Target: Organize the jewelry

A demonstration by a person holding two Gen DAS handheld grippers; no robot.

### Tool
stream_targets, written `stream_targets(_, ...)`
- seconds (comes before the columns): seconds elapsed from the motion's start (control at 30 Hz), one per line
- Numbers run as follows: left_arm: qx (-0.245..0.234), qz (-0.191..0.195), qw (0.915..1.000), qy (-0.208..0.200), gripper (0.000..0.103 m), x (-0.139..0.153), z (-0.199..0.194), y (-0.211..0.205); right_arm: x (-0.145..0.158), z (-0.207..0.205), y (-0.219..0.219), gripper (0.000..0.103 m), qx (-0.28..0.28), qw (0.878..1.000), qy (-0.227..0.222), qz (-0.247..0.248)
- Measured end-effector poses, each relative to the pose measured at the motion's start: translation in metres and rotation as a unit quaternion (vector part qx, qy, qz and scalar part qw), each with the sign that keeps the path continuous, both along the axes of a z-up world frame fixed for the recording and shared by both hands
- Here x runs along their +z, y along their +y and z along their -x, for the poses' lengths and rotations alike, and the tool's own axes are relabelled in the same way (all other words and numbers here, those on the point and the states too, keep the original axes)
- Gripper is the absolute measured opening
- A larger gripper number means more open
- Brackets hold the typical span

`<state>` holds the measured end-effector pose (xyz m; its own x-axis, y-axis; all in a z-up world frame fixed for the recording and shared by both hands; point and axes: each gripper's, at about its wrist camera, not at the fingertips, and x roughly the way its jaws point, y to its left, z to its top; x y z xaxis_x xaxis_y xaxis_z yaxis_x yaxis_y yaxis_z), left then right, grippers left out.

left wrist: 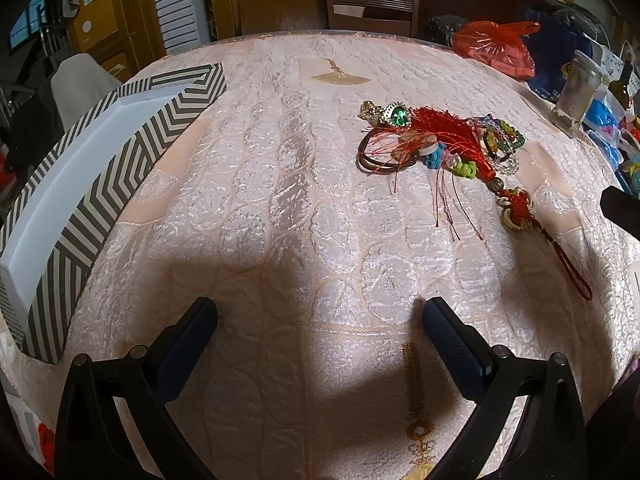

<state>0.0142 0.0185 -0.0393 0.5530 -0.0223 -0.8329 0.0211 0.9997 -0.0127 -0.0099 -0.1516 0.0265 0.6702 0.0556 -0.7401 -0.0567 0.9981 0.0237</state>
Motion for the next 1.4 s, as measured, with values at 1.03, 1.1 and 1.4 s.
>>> stream_targets(1.03, -0.105, 0.049, 0.9931, -0.01, 0.087, 0.013, -0.163, -0.035, -0.008, -0.055, -0.022, 0.103, -0.007, 0.999, 0.043, 0.023)
stream_targets(1.1, -0.108, 0.047, 0.993, -0.005, 0.084, 0.008, -0.162, -0.037, -0.009, -0.056, -0.023, 0.103, -0.01, 0.999, 0.046, 0.022)
stream_targets(1.4, -0.115, 0.041, 0.9918, -0.039, 0.075, 0.005, -0.156, -0.032, -0.01, -0.057, -0.019, 0.103, -0.007, 0.999, 0.047, 0.026)
